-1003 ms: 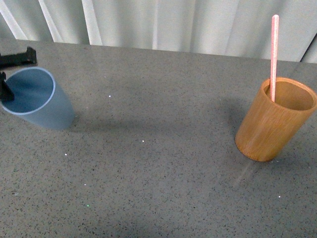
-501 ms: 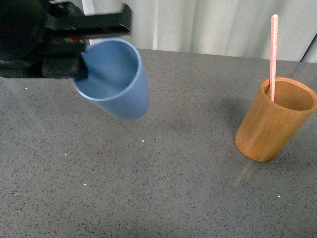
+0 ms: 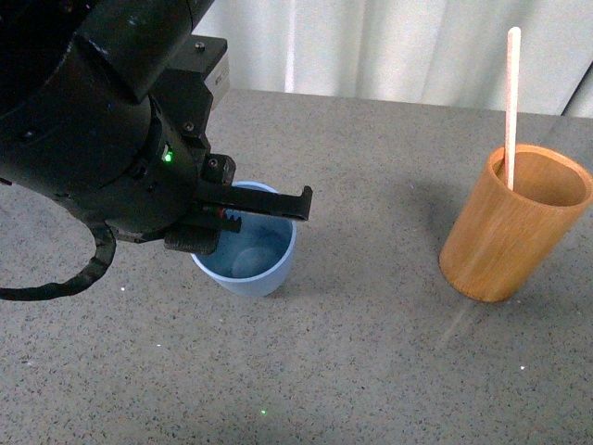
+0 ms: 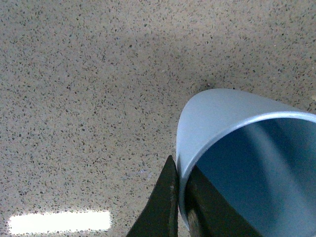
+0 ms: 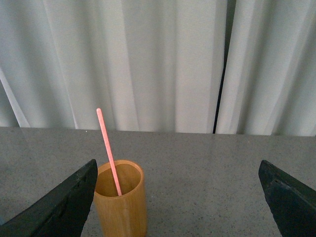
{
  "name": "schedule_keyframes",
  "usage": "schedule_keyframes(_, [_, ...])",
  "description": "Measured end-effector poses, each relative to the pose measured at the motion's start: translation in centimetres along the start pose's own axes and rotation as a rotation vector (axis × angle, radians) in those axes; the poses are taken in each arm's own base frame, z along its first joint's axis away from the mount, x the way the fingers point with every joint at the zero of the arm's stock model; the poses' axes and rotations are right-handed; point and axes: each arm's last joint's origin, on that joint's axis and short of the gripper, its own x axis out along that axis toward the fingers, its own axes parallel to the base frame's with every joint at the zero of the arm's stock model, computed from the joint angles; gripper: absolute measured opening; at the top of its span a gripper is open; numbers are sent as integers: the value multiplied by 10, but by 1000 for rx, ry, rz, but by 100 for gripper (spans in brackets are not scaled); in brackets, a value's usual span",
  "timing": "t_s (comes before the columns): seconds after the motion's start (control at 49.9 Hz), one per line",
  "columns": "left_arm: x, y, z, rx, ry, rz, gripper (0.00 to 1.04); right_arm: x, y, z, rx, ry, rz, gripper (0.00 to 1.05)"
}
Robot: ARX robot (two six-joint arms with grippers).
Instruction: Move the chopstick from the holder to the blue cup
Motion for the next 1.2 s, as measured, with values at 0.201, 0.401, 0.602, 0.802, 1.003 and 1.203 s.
schedule_keyframes(0.201, [6,0,-1,-1,8,0,7,0,0,0,0,0,0,95])
schedule_keyframes(0.401, [6,3,0,-15,6,-9,41,0,0,0,0,0,0,95])
schedule_keyframes(0.602, [0,12,6,-45,-18,-14,66,0,0,0,0,0,0,95])
schedule_keyframes(0.802, [-55,46,16,-144,-232,-35,99,0,0,0,0,0,0,95])
schedule_keyframes(1.003, [-123,85,-30,-312,-575,-28,98,0,0,0,0,0,0,95])
schedule_keyframes(1.203, [-126,100,-110,-419,-717,102,98,0,0,0,0,0,0,95])
